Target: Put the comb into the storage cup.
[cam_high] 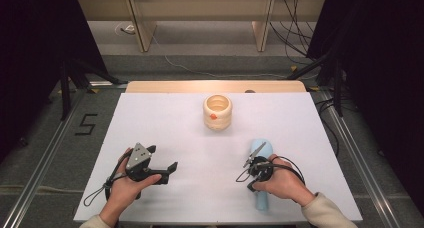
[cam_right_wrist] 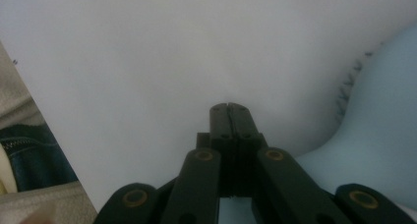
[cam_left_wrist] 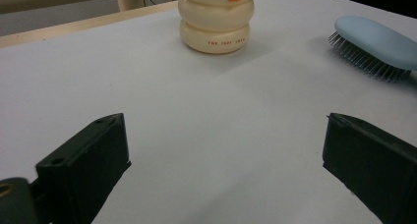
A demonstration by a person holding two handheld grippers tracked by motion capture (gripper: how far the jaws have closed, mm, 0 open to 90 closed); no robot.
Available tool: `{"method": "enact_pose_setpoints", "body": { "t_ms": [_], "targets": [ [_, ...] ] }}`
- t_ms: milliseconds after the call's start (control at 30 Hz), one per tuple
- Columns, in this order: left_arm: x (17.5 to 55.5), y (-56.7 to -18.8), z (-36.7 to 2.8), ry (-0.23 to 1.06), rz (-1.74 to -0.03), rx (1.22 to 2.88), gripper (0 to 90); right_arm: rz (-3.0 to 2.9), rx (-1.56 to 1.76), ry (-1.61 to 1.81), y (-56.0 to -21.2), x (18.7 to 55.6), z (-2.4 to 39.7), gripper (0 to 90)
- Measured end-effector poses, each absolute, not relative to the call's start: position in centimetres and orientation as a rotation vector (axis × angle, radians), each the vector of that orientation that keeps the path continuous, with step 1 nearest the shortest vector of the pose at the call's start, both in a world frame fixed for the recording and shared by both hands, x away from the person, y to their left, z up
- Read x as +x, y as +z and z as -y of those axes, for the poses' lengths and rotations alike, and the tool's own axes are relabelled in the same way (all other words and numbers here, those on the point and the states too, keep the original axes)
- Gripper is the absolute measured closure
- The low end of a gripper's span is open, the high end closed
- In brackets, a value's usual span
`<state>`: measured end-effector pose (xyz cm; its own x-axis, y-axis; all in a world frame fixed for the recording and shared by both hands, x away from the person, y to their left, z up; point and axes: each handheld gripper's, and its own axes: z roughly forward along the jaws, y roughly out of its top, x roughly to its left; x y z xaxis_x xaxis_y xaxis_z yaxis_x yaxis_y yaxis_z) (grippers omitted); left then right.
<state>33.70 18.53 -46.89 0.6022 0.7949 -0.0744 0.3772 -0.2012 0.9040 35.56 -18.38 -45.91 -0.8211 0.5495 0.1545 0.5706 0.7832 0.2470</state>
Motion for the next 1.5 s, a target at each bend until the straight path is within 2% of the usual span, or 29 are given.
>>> {"method": "enact_pose_setpoints", "body": {
  "t_ms": [767,1500],
  "targets": [
    [33.7,-46.9,-18.5,0.513,-0.957,1.808,3.4,2.847,-1.139,-0.475,-45.8,35.7,25.2,90.0],
    [33.7,-46.9,-18.5,0.513,-0.958,1.81,3.5,2.853,-1.121,-0.491,-45.7,35.5,25.5,85.8]
  ]
}}
